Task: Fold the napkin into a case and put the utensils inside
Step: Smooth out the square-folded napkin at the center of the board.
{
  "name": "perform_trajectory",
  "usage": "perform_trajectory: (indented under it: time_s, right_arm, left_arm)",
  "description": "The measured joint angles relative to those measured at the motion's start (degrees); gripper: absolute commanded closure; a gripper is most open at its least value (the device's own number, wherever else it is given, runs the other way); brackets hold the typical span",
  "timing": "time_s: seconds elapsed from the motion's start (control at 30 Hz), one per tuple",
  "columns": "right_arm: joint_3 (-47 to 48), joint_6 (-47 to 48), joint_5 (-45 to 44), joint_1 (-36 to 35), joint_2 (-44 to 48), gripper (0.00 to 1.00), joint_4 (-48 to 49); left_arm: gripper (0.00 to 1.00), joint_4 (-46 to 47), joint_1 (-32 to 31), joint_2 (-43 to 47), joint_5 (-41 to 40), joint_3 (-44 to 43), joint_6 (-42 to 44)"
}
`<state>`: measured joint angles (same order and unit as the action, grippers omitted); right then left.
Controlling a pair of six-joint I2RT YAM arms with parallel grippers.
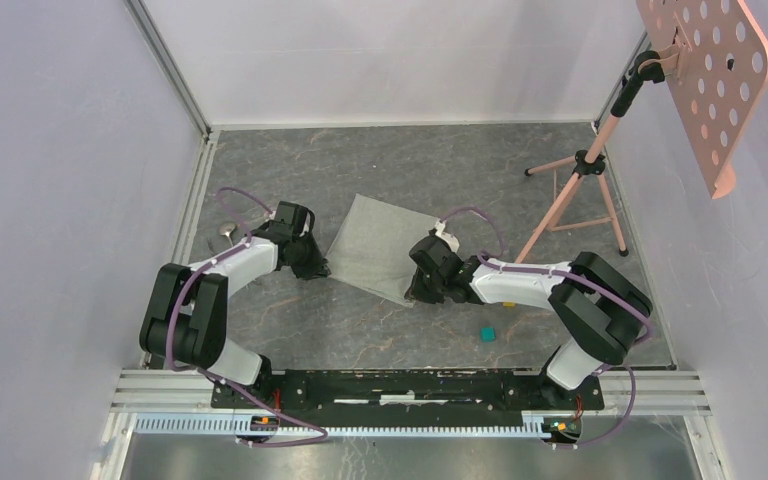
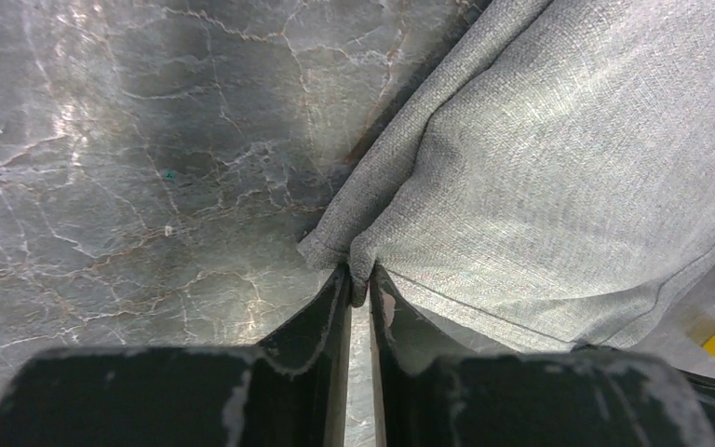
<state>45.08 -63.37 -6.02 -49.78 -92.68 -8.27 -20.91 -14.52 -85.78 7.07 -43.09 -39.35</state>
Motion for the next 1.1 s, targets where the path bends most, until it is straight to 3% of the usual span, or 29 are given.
perform_trajectory:
  time_s: [0.17,0.37,0.6,0.77,0.8,0.9,0.97,1.1]
  right_arm:
    - [0.00,0.00,0.04,0.00,-0.11,1.00,0.22]
    - [0.00,-0.02,0.07,-0.04,-0.13,1.00,0.26]
    - [0.00,-0.07,0.11,-0.07,-0.13,1.00,0.26]
    - [0.17,-0.22,0.17,-0.11,-0.31,0.98,0.26]
    - [0.31,-0.22,0.20,-0.11,-0.39,0.94,0.24]
    - [0.63,0.00,0.15,-0.17,-0.57,0.60,0.04]
    - [1.11,1.05,0.02,-0.42,-0.48,0.44,0.26]
    - [1.88,8.44,-2.34,-1.14,1.95,0.27,-0.31]
  left_arm:
    - [0.59,-0.26,0.04,0.50,-1.09,0.00,0.02]
    - [0.60,-1.86,0.04,5.31,-1.55,0.00,0.04]
    - [0.76,-1.75,0.04,9.33,-0.37,0.37,0.00]
    - [0.91,0.33,0.04,5.11,1.07,0.22,-0.02]
    - [0.92,0.61,0.04,3.32,1.07,0.13,-0.02]
    - [0.93,1.01,0.15,-0.92,0.98,0.11,-0.04]
    - [0.93,1.77,0.59,-1.57,1.33,-0.02,-0.04]
    - [0.94,2.29,0.98,-1.84,1.66,-0.07,-0.04]
